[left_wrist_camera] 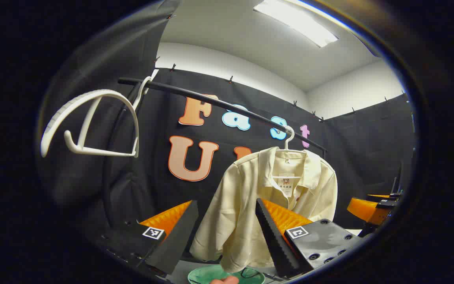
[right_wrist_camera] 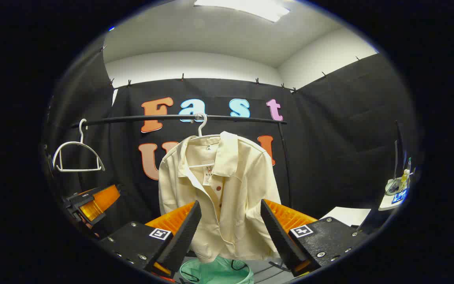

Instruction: Grasp the clothes on the hanger with both hands and then place them into the laundry hamper below.

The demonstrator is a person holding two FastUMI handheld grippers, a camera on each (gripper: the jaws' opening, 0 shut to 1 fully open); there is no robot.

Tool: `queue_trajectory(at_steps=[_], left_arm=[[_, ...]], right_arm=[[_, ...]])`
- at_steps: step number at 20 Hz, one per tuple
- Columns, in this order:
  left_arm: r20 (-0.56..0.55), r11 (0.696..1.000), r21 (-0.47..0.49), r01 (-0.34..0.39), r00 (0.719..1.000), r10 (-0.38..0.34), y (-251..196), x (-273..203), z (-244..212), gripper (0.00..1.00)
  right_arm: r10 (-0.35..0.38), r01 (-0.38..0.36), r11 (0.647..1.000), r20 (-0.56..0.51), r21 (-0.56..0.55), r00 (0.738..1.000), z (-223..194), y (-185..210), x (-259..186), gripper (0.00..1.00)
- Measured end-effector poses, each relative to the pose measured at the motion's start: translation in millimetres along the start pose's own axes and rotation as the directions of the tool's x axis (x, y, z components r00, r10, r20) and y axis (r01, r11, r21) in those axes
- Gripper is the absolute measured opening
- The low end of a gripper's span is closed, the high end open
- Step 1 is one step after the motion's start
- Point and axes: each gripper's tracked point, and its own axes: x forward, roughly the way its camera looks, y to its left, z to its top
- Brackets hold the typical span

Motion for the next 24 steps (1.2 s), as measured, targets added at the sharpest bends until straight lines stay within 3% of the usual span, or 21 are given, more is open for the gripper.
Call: queue_trajectory(at_steps=[24], left_arm=[[-0.019, 1.000, 0.001, 0.012, 1.000, -0.012, -11.3, 3.5, -4.8, 0.96]], right_arm=[[-0.026, 0.026, 1.000, 0.018, -0.009, 0.999, -3.1, -14.5, 1.1, 0.94]])
